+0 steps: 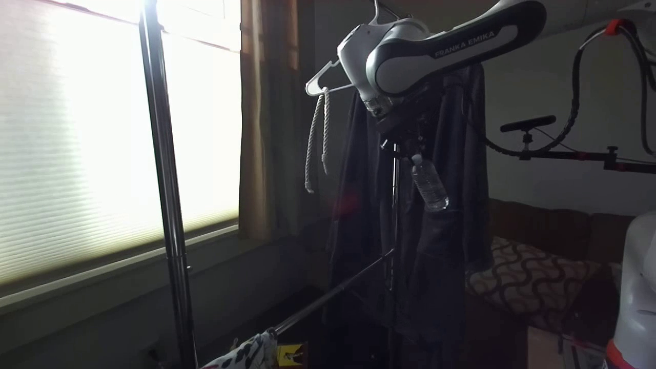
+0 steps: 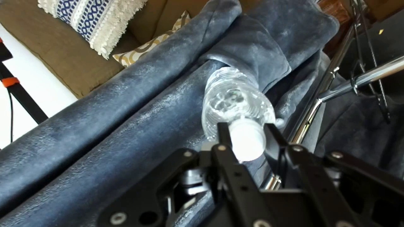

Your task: Put the water bottle inside the pocket of the robe

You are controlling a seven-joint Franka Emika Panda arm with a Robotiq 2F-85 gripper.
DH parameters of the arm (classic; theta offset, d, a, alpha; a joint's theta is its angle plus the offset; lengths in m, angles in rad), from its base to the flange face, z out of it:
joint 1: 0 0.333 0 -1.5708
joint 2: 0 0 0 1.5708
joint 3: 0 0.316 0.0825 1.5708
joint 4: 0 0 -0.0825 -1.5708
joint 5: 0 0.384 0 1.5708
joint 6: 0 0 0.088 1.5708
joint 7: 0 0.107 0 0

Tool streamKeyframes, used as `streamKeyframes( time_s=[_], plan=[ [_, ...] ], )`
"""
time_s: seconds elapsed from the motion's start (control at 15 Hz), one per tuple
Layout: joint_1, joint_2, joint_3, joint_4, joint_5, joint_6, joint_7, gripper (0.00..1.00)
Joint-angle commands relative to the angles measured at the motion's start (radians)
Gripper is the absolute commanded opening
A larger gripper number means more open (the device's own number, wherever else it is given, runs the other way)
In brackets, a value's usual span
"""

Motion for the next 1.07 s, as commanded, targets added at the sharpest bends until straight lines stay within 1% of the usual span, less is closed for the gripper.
streamKeyframes(
  time_s=[0.0,0.13,0.33,0.47,0.67,0.8,0.93,1.0],
  plan=[
    [0.026,0.061,-0.028,0.046,0.037,-0.047,-0.061,0.08],
    [0.025,0.075,-0.043,0.050,0.077,-0.024,-0.086,0.08],
    [0.019,0.067,-0.065,0.047,0.113,-0.003,-0.075,0.08],
    [0.025,0.039,-0.064,0.045,0.087,-0.012,-0.050,0.08],
    [0.053,-0.005,-0.028,0.040,0.008,-0.063,-0.047,0.08],
    [0.065,-0.031,-0.021,0.019,0.007,-0.062,-0.074,0.08],
    [0.080,-0.099,-0.036,-0.032,0.097,0.044,-0.136,0.08],
    [0.069,-0.017,-0.024,0.040,0.055,-0.021,-0.087,0.31]
  ],
)
